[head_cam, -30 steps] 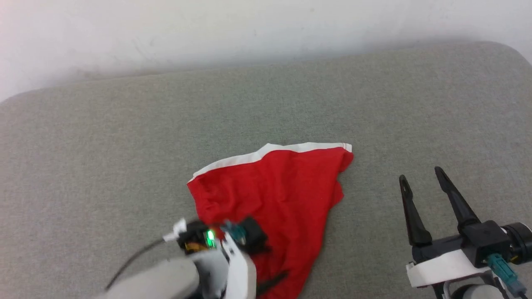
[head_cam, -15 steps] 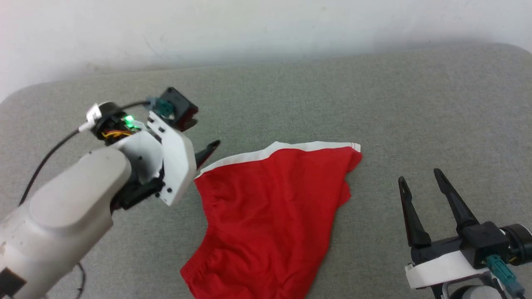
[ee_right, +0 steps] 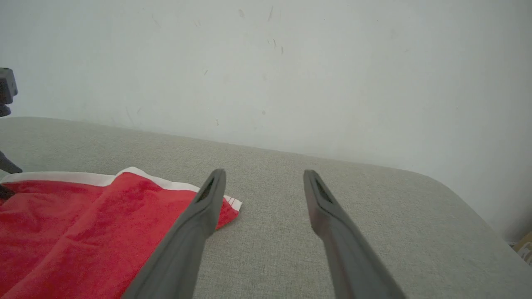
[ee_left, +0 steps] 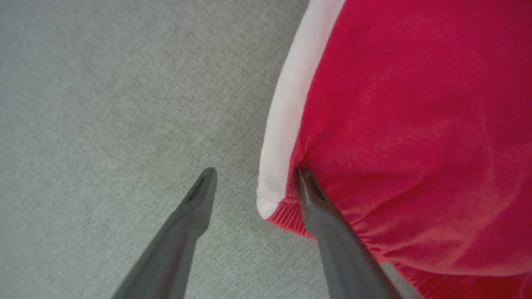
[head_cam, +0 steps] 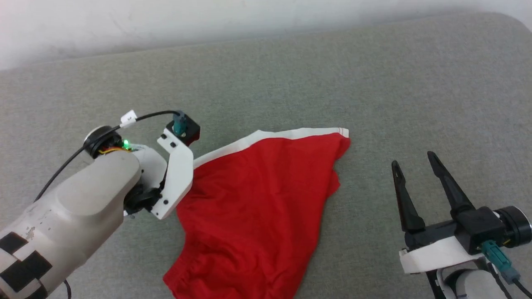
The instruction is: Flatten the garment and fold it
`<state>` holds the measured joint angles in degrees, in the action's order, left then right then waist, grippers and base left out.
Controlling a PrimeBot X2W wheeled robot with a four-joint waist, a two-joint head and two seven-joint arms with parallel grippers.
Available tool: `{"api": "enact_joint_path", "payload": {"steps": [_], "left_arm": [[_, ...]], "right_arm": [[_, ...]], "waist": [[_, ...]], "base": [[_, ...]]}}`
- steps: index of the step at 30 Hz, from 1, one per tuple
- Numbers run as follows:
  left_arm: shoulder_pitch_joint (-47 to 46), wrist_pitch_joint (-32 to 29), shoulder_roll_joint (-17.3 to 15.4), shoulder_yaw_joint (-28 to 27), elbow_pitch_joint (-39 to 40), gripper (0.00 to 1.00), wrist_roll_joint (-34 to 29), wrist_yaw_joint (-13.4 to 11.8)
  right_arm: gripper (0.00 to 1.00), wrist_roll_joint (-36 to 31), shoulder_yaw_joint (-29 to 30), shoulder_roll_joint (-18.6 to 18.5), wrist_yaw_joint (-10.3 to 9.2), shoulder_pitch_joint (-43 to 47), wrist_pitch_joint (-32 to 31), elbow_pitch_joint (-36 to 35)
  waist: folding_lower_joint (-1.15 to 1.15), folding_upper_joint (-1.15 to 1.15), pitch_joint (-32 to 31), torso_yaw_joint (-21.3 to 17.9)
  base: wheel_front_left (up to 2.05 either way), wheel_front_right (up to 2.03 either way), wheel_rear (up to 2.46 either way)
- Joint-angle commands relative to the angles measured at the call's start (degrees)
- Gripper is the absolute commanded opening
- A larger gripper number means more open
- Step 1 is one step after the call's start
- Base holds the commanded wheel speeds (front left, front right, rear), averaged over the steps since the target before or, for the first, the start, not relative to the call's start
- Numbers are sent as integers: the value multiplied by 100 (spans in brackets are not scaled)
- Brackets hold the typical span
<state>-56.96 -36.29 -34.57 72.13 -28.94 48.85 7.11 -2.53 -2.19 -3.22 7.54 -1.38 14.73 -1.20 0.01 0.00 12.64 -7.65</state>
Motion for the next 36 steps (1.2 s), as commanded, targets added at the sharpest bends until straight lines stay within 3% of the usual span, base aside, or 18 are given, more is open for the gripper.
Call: {"api": "enact_joint_path", "payload": {"steps": [1, 4, 5, 6, 12, 17, 20, 29, 33, 36], "left_arm": [[70, -69, 28, 45, -80, 100, 57, 36], [240, -329, 69, 96, -124, 100, 181, 36], [274, -417, 61, 106, -73, 41, 157, 36], [302, -471, 49, 112, -5, 0, 140, 36], [176, 258, -62, 119, 247, 0, 290, 37], [23, 788, -118, 120, 362, 0, 399, 37], [-70, 926, -144, 121, 424, 0, 389, 37], [-332, 1221, 49, 121, 519, 0, 235, 37], [-484, 1313, 167, 122, 525, 0, 146, 37], [-601, 1374, 252, 122, 522, 0, 94, 37]], "right_arm": [[100, -15, -10, 20, -5, -91, 27, 21], [100, -25, 3, 21, -5, -131, 27, 54], [100, -38, 6, 5, -5, -150, 27, 63], [100, -57, -1, -33, -5, -176, 27, 69], [100, -95, -51, -568, -5, -646, 27, 70], [100, 239, -522, -1413, -5, -1497, -152, 554], [100, 816, -1312, -2074, -5, -2171, -924, 915], [100, 3358, -4396, -3779, -5, -4379, -4054, 1183], [100, 4239, -5358, -4019, -5, -5229, -5080, 1398], [100, 4691, -5780, -3973, -5, -5666, -5359, 1658]], "waist": [[-1, 0, 123, -125], [-1, 0, 146, -148], [-1, 0, 141, -141], [-1, 0, 128, -123], [-1, 0, 3, 73], [-1, 0, -42, 283], [-1, 0, -1, 428], [-1, 0, 306, 850], [-1, 0, 525, 1031], [-1, 0, 698, 1150]], "base": [[0, 0, 0], [0, 0, 0], [0, 0, 0], [0, 0, 0], [0, 0, 0], [0, 0, 0], [0, 0, 0], [0, 0, 0], [0, 0, 0], [0, 0, 0]]}}
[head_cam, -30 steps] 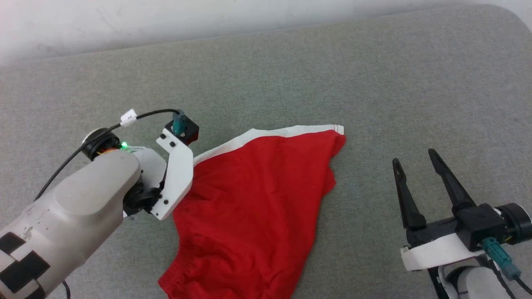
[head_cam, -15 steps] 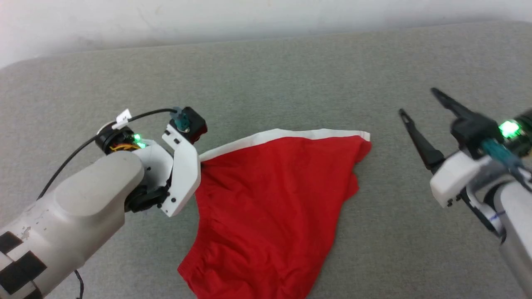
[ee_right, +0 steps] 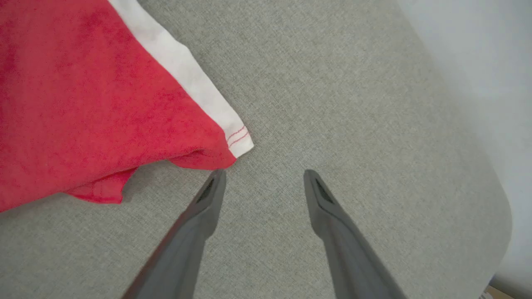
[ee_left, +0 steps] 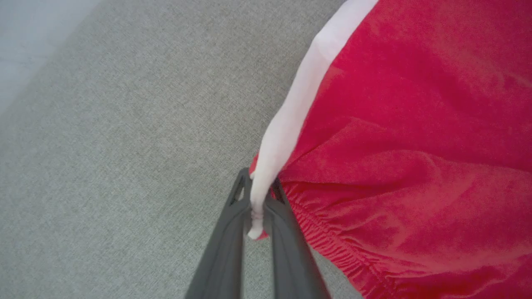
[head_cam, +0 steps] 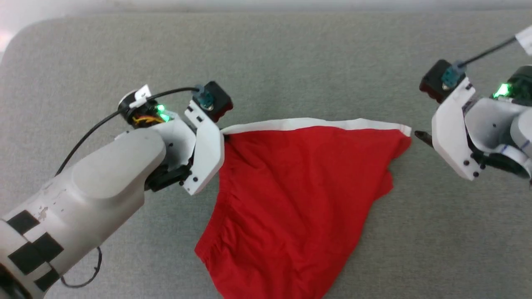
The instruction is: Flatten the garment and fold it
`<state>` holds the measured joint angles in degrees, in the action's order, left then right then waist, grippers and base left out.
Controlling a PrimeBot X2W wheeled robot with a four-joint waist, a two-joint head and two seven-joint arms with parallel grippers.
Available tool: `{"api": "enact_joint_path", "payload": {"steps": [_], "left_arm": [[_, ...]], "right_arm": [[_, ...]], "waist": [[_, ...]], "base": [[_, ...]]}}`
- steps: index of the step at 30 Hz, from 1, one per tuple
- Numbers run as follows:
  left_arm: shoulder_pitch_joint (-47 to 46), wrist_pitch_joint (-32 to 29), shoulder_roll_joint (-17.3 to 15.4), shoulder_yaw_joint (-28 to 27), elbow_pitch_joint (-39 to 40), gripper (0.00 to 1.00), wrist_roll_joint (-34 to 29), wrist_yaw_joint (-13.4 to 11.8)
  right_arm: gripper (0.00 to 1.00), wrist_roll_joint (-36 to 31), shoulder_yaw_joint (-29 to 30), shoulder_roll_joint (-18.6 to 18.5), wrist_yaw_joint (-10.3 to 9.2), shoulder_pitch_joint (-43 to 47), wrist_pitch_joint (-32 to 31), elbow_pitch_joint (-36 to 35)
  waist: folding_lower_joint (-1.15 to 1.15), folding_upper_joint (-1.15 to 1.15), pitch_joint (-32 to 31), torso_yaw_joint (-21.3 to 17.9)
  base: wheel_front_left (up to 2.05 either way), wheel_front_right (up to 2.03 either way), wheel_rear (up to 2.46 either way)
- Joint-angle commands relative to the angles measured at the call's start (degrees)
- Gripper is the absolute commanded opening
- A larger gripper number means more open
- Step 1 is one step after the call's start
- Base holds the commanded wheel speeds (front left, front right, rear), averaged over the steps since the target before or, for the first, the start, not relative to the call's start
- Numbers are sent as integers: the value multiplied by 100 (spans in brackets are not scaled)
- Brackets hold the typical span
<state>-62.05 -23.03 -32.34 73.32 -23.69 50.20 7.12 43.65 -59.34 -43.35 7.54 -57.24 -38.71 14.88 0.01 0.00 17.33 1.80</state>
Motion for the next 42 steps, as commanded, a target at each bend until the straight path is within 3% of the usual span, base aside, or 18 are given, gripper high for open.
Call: {"api": "enact_joint_path", "payload": {"steps": [1, 8, 14, 17, 22, 30, 36, 42], "left_arm": [[-130, 65, 59, 3, -4, 0, -50, 36], [-284, 131, 198, 3, -49, 0, -118, 36], [-273, 155, 202, 3, -98, 0, -129, 36], [-198, 176, 154, 3, -139, 0, -95, 36], [-77, 458, 46, 3, -246, 0, -8, 36], [-385, 1644, -14, -270, -596, 0, -149, -54], [-1004, 2382, 34, -582, -786, 0, -527, -371], [-1873, 2759, 204, -877, -1026, 0, -788, -584]], "right_arm": [[100, 188, -172, 80, -5, -179, -22, 146], [100, 573, -961, 406, -5, -358, 425, 916], [100, 744, -1293, 498, -5, -169, 726, 1216], [0, 757, -1348, 511, -5, -175, 1126, 1258], [0, 541, -1374, 450, -5, -419, 2199, 1291], [0, 417, -1076, 312, -5, -798, 3886, 1370], [0, 42, -466, 435, -5, -1195, 4538, 1607], [0, -728, 209, 744, -5, -1926, 4802, 2187]], "waist": [[-1, 0, 286, 243], [-1, 0, 543, 388], [-1, 0, 547, 374], [-1, 0, 453, 292], [-1, 0, 129, 129], [-1, 0, -479, -30], [-1, 0, -571, -153], [-1, 0, -236, -265]], "base": [[0, 0, 0], [0, 0, 0], [0, 0, 0], [0, 0, 0], [0, 0, 0], [0, 0, 0], [0, 0, 0], [0, 0, 0]]}}
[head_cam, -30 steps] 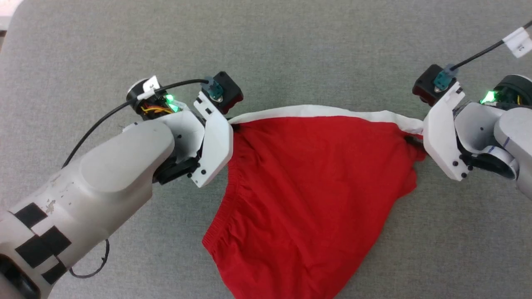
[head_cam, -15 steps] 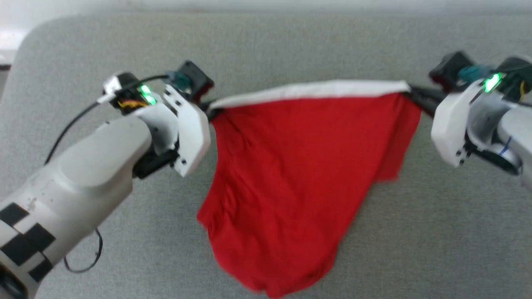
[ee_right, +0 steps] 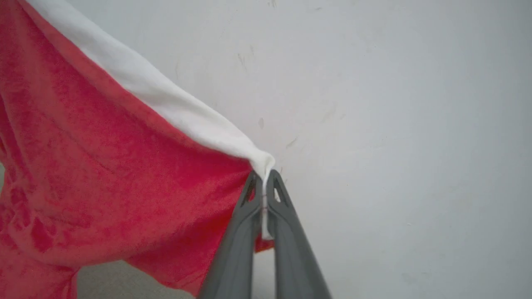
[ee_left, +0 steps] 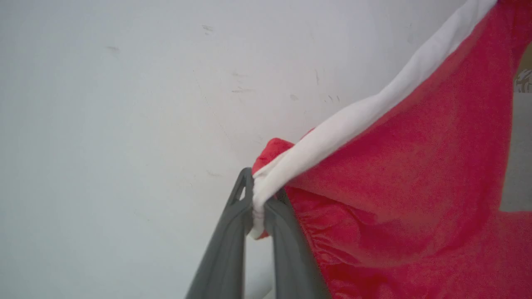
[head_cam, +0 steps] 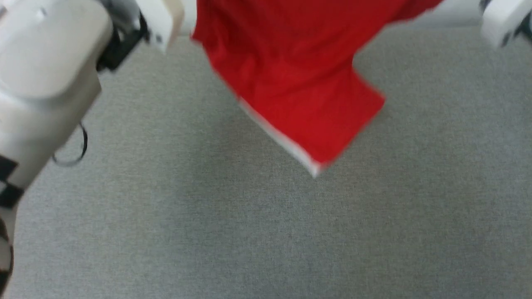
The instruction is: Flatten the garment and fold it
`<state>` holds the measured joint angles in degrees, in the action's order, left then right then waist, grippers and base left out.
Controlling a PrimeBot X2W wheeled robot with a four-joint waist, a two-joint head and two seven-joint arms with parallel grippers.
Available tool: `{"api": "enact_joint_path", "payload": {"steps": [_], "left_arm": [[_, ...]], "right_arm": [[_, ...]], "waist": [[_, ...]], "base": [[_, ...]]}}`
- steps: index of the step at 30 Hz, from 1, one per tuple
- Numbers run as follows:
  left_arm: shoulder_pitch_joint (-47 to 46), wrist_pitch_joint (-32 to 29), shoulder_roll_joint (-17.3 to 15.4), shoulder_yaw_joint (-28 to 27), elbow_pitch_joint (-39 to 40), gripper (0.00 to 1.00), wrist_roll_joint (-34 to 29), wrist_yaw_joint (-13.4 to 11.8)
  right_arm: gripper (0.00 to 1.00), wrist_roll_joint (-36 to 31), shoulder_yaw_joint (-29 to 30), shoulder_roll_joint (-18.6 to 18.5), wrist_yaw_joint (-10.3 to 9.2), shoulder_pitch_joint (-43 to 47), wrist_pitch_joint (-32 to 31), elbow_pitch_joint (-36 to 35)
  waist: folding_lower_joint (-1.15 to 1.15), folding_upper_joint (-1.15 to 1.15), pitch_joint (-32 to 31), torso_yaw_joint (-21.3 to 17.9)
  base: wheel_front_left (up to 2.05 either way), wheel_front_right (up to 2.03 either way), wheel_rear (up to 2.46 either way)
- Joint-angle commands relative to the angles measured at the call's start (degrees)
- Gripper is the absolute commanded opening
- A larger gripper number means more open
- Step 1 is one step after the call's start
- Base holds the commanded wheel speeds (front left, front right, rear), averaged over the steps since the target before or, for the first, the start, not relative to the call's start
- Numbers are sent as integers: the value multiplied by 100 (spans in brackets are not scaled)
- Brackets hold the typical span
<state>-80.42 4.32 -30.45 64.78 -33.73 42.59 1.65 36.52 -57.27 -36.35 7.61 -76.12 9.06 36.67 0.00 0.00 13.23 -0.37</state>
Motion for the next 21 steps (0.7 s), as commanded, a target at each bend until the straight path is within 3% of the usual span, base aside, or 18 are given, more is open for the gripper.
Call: {"api": "enact_joint_path", "payload": {"steps": [1, 14, 21], "left_arm": [[-189, 59, 54, -73, -66, 0, -51, -60], [-2183, 356, 387, -710, -793, 0, -148, -114], [-2259, 691, 559, -718, -1211, 0, -177, -68]], "right_arm": [[0, -143, 116, 93, -12, -186, 65, 100], [0, -1763, 1447, 510, -12, -2184, 317, 893], [0, -2334, 1901, 737, -12, -2138, 505, 1115]], "waist": [[0, 0, 258, -58], [0, 0, 1467, -146], [0, 0, 1757, -133]], "base": [[0, 0, 0], [0, 0, 0], [0, 0, 0]]}}
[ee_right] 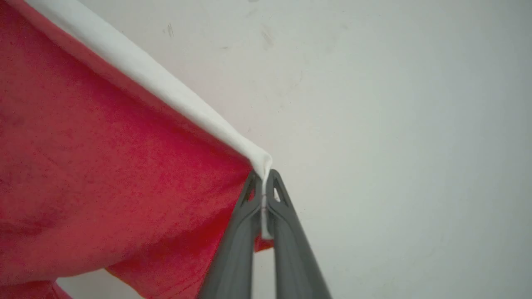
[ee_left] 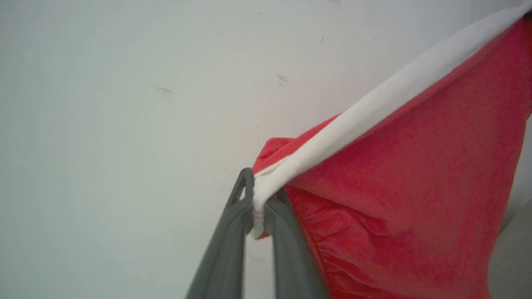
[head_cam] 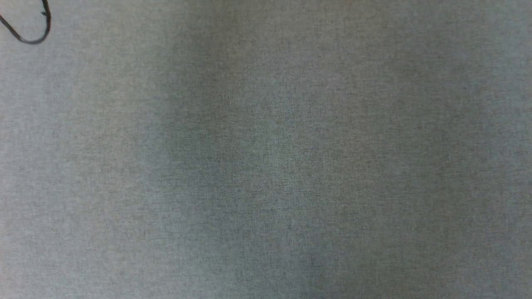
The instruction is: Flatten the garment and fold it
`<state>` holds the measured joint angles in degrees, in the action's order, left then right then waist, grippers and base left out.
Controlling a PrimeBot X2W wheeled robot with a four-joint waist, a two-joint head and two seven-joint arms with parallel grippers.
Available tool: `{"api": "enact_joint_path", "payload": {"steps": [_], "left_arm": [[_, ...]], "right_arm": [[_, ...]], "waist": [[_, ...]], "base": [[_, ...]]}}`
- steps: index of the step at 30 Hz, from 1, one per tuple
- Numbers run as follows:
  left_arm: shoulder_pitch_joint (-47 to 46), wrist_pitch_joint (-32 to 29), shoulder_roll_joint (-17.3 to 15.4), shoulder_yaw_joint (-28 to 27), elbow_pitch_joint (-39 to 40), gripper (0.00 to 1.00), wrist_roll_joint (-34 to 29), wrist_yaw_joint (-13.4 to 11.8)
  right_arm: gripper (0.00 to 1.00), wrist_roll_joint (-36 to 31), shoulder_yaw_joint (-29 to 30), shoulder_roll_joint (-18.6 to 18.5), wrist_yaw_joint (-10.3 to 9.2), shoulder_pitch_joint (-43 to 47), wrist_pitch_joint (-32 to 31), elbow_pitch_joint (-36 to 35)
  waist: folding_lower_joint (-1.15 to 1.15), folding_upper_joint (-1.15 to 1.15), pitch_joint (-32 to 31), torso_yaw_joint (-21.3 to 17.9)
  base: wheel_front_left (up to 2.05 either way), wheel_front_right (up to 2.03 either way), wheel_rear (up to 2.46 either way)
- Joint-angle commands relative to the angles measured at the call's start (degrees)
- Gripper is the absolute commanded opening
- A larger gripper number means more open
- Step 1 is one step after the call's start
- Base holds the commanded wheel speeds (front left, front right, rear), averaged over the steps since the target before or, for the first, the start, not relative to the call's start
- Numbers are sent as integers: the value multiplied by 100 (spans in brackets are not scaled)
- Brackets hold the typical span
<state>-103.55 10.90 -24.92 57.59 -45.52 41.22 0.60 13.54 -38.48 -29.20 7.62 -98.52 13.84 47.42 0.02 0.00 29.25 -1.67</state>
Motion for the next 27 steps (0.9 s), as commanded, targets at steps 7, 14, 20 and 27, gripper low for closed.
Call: {"api": "enact_joint_path", "payload": {"steps": [7, 14, 20, 27], "left_arm": [[1072, 316, 51, 116, -217, 0, 47, 100], [2914, 405, -119, 32, 441, 0, 46, -202], [4832, 408, -459, -166, 1392, 0, 59, -574], [6742, 409, -824, -237, 2208, 0, 65, -996]], "right_arm": [[0, -299, 122, 182, -13, 1146, 110, -194], [0, -489, 327, -191, -13, 3106, 114, -1543], [0, -491, 709, -419, -13, 5237, 115, -2554], [0, -728, 633, -456, -13, 7422, 115, -3168]], "waist": [[-2, 0, -12, -27], [-2, 0, -633, 104], [-2, 0, -1271, 153], [-2, 0, -1942, 55]], "base": [[0, 0, 0], [0, 0, 0], [0, 0, 0], [0, 0, 0]]}}
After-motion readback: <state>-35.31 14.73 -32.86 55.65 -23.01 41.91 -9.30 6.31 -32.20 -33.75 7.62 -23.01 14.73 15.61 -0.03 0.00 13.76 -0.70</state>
